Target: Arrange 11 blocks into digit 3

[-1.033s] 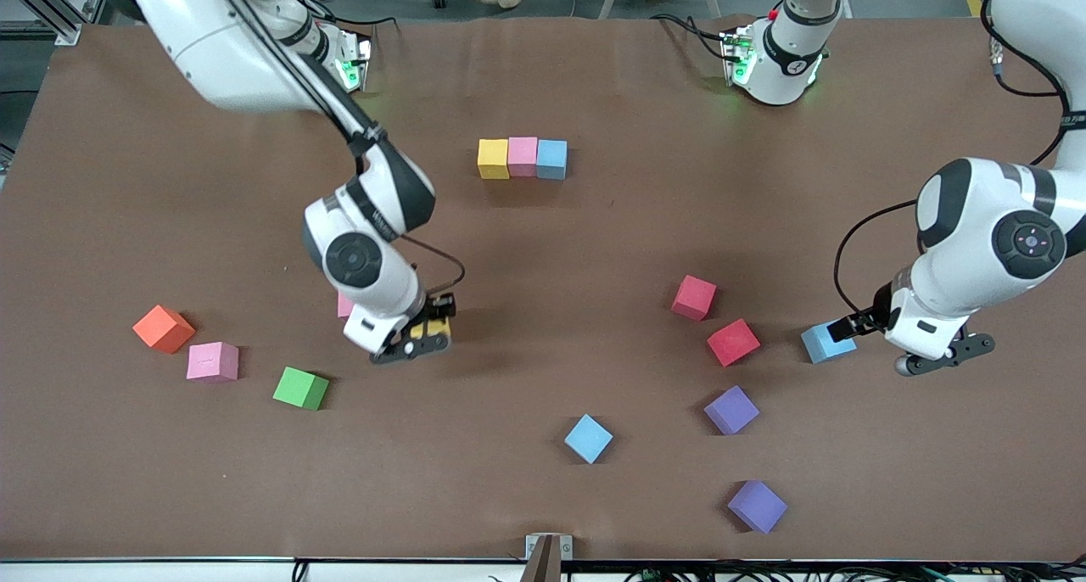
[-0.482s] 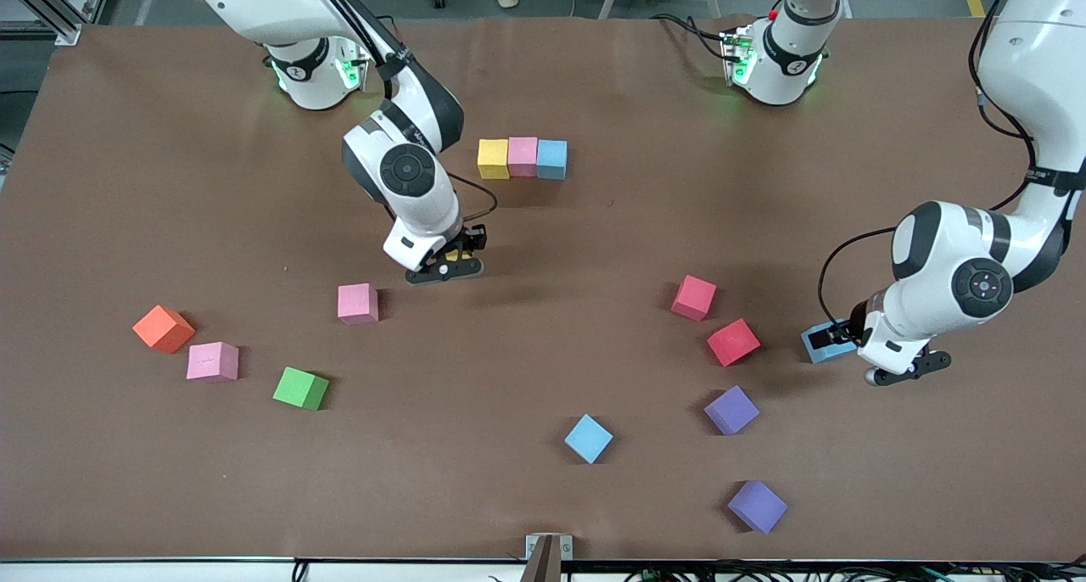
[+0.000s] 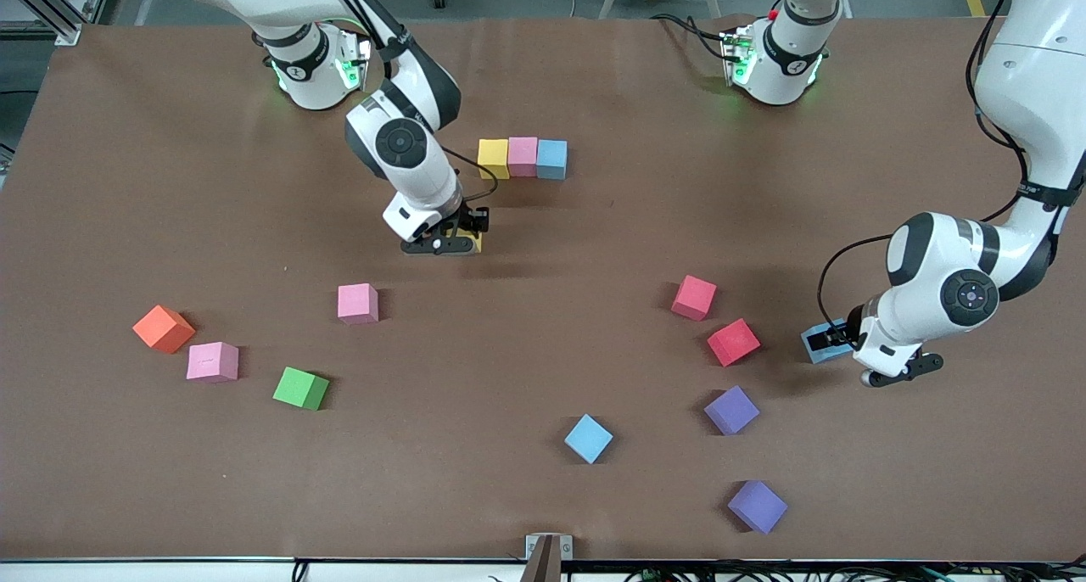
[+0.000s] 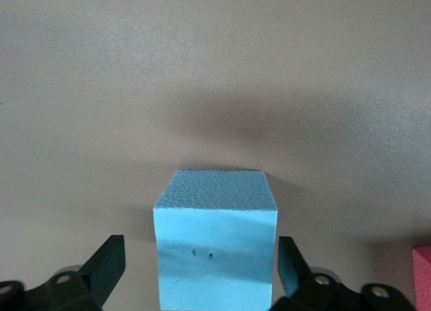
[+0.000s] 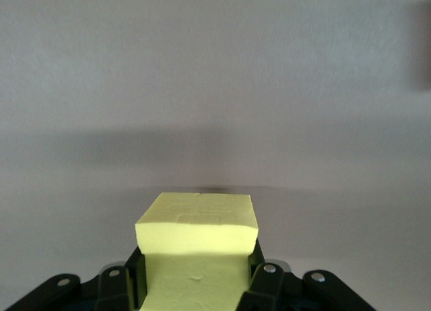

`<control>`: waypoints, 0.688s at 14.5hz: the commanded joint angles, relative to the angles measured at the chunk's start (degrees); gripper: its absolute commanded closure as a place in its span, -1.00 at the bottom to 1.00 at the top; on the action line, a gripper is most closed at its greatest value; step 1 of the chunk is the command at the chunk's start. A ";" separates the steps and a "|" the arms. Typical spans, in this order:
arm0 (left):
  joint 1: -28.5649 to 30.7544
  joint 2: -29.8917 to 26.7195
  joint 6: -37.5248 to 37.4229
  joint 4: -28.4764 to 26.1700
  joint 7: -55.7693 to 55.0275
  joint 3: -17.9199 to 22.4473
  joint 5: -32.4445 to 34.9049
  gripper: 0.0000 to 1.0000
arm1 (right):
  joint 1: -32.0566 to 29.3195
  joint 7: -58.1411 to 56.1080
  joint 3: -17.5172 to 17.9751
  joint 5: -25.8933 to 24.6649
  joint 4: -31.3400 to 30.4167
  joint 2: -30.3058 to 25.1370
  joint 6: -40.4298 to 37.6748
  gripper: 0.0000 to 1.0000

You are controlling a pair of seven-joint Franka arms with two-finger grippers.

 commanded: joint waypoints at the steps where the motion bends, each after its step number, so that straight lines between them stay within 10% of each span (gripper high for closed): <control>1: -0.15 -0.02 0.68 0.26 -1.90 0.01 1.18 -0.42 | 1.82 1.93 0.08 1.21 -5.00 -2.56 4.38 0.14; 5: -1.29 -0.54 0.51 1.48 -15.22 -0.16 0.83 0.55 | 3.40 2.02 0.60 1.21 -7.65 -2.56 8.62 0.14; 10: -6.02 -3.70 -6.77 3.86 -27.19 -0.69 0.39 0.65 | 6.92 5.53 0.78 1.21 -8.18 -2.47 8.36 0.14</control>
